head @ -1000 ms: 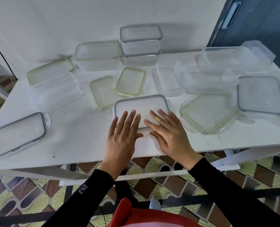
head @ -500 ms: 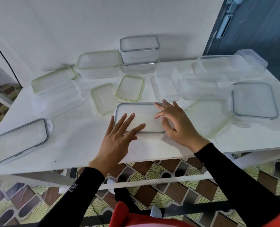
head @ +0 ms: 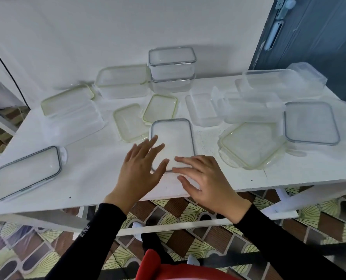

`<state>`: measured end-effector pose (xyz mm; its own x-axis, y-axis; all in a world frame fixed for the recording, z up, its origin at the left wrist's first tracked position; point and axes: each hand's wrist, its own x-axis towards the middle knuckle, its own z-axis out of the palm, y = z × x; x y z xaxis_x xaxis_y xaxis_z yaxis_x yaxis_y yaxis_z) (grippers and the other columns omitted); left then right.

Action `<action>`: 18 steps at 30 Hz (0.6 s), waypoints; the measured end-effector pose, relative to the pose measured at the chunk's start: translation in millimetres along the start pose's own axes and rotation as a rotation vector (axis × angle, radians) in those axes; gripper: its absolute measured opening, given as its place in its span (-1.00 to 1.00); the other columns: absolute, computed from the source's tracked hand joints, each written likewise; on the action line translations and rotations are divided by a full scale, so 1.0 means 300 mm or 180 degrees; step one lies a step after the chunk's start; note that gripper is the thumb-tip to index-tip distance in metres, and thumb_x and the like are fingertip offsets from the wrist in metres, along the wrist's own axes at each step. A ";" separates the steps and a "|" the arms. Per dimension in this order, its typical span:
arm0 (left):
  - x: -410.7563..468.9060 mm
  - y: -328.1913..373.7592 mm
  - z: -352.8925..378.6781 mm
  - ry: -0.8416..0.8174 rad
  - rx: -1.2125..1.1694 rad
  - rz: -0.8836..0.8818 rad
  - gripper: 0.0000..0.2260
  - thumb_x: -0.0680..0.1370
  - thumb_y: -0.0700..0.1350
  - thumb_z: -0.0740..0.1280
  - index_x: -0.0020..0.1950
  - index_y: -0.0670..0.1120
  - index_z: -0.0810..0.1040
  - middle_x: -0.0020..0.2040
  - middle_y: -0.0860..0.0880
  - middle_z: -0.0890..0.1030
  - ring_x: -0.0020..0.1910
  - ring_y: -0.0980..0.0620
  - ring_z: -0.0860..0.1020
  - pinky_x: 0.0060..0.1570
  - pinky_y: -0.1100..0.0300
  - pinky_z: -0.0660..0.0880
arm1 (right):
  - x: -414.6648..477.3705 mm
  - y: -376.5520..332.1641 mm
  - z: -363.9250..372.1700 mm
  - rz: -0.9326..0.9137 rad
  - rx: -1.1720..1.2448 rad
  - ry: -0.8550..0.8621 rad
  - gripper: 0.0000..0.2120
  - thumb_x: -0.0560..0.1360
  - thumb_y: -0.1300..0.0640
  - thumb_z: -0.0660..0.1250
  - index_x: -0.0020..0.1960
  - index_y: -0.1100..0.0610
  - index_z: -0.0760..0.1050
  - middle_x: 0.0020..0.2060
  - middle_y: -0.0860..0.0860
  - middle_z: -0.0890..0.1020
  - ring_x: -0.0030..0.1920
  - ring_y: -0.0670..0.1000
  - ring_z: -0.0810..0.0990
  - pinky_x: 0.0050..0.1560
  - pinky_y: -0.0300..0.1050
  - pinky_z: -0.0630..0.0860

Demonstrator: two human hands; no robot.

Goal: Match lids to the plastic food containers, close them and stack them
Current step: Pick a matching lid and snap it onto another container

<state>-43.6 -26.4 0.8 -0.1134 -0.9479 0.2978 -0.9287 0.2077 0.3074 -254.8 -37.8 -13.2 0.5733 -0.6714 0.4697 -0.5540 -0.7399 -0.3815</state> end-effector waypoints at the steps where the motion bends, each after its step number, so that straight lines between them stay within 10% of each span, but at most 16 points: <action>1: -0.005 0.007 0.004 0.0172 -0.0124 0.0111 -0.60 0.58 0.16 0.20 0.30 0.00 0.56 0.41 0.03 0.47 0.35 -0.03 0.47 0.31 -0.03 0.41 | 0.004 0.008 0.005 0.0103 0.0021 -0.0003 -0.70 0.59 0.00 0.25 0.23 0.07 0.60 0.32 -0.04 0.54 0.31 0.00 0.46 0.33 0.00 0.32; 8: -0.074 0.003 0.043 -0.0047 -0.0675 0.0495 -0.47 0.55 0.19 0.23 0.43 -0.06 0.45 0.46 0.00 0.40 0.49 0.05 0.27 0.48 0.22 0.17 | -0.021 0.039 0.029 0.0275 0.0590 -0.0366 -0.57 0.64 -0.03 0.15 0.48 0.05 0.36 0.53 -0.03 0.28 0.57 -0.06 0.09 0.56 -0.01 0.05; 18: -0.098 -0.002 0.093 0.0208 -0.0656 0.0614 -0.52 0.57 0.02 0.27 0.46 -0.12 0.39 0.49 -0.05 0.35 0.52 -0.03 0.23 0.50 0.09 0.16 | -0.031 0.038 0.063 0.0227 0.0699 -0.0078 -0.63 0.62 0.13 0.22 0.42 0.10 0.43 0.51 0.02 0.31 0.56 0.02 0.13 0.56 0.00 0.05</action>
<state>-49.6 -5.5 -33.4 -0.2516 -0.8699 0.4242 -0.8001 0.4336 0.4146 -255.0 -40.8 -36.9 0.5533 -0.7212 0.4168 -0.4506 -0.6800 -0.5784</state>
